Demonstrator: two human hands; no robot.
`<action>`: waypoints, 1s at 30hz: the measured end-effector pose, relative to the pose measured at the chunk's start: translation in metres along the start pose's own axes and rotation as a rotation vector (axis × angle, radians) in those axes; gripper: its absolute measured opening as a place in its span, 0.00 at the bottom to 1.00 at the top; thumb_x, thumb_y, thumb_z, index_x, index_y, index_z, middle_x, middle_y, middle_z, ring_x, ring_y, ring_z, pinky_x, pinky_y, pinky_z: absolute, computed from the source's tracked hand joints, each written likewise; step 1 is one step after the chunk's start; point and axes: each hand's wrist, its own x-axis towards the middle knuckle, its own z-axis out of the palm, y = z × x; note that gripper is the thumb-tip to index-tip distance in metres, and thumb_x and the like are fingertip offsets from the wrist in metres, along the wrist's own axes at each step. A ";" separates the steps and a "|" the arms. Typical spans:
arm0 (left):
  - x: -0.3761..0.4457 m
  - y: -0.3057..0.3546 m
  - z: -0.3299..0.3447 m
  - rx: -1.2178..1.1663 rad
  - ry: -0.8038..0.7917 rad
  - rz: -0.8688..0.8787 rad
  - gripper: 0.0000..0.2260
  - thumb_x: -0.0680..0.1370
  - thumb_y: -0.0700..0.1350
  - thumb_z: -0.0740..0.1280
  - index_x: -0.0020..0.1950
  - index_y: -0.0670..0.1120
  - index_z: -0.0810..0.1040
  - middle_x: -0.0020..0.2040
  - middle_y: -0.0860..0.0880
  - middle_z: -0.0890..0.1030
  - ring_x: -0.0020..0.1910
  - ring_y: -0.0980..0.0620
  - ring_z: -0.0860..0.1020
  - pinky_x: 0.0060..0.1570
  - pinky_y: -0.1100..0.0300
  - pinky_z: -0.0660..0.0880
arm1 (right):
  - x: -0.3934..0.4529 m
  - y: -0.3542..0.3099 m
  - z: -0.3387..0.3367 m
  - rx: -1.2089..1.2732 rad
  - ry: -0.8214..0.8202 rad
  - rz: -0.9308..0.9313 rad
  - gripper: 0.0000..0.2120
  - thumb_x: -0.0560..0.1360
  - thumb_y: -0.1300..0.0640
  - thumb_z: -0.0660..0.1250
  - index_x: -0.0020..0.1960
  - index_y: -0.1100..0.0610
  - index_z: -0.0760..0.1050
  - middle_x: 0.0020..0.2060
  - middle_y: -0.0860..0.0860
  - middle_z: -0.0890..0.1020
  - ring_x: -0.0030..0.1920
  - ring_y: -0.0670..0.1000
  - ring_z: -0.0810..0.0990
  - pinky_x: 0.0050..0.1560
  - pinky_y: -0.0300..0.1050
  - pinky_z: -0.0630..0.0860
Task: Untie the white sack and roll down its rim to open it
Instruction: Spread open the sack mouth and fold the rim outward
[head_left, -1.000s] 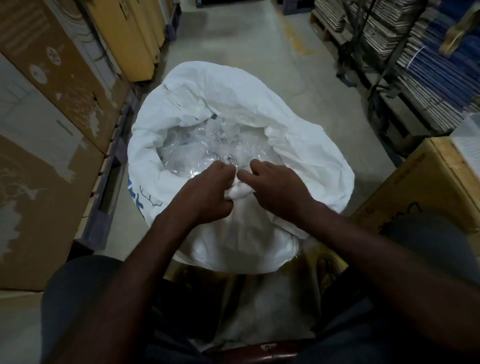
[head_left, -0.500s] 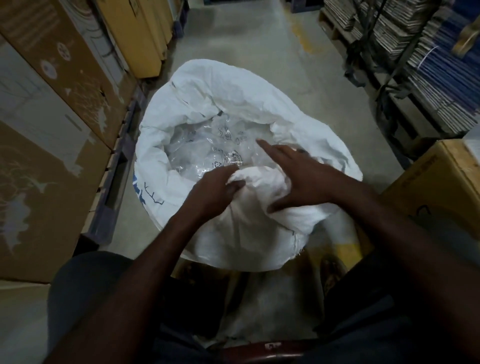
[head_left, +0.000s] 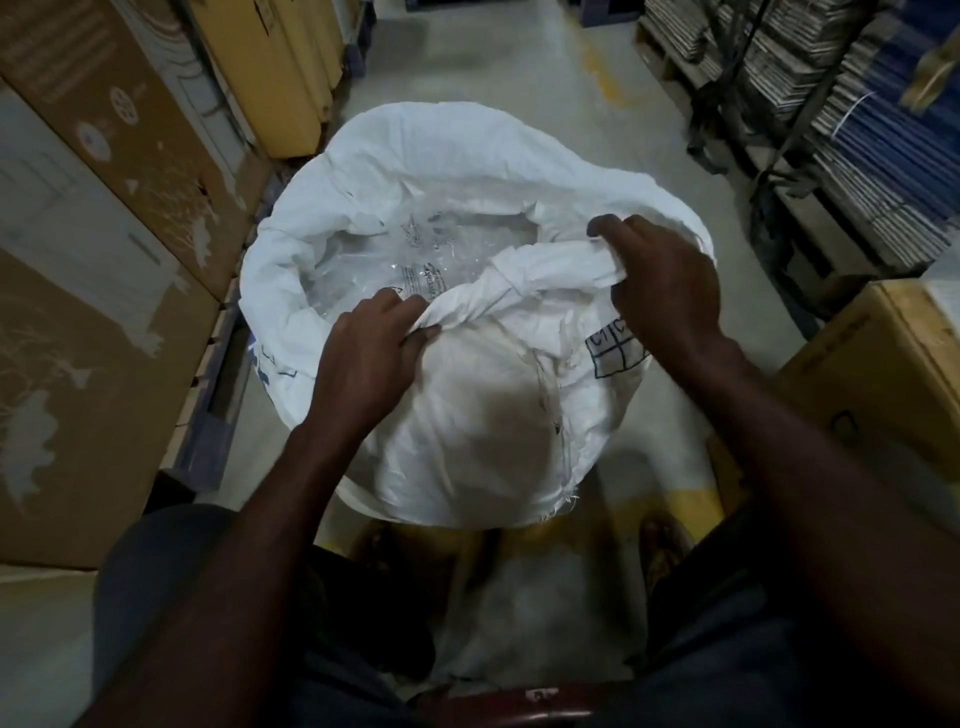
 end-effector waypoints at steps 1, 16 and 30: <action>-0.003 0.000 0.001 0.015 -0.009 -0.005 0.08 0.84 0.52 0.68 0.51 0.49 0.75 0.46 0.46 0.75 0.46 0.36 0.78 0.43 0.43 0.75 | -0.002 -0.002 0.005 0.002 -0.033 -0.021 0.26 0.73 0.63 0.59 0.69 0.48 0.76 0.51 0.53 0.82 0.48 0.62 0.82 0.43 0.57 0.79; 0.007 0.078 0.024 -0.415 -0.236 -0.115 0.48 0.71 0.73 0.75 0.83 0.54 0.63 0.75 0.53 0.76 0.72 0.50 0.77 0.67 0.45 0.78 | -0.016 -0.017 0.016 0.140 -0.043 -0.103 0.15 0.69 0.65 0.69 0.53 0.53 0.72 0.42 0.51 0.72 0.44 0.56 0.72 0.39 0.54 0.69; 0.014 0.074 0.038 0.094 -0.039 -0.125 0.28 0.81 0.63 0.58 0.72 0.45 0.73 0.50 0.41 0.87 0.50 0.31 0.85 0.43 0.44 0.76 | -0.025 -0.029 0.005 -0.097 -0.469 -0.425 0.61 0.65 0.33 0.76 0.86 0.45 0.44 0.85 0.54 0.50 0.85 0.60 0.44 0.79 0.75 0.50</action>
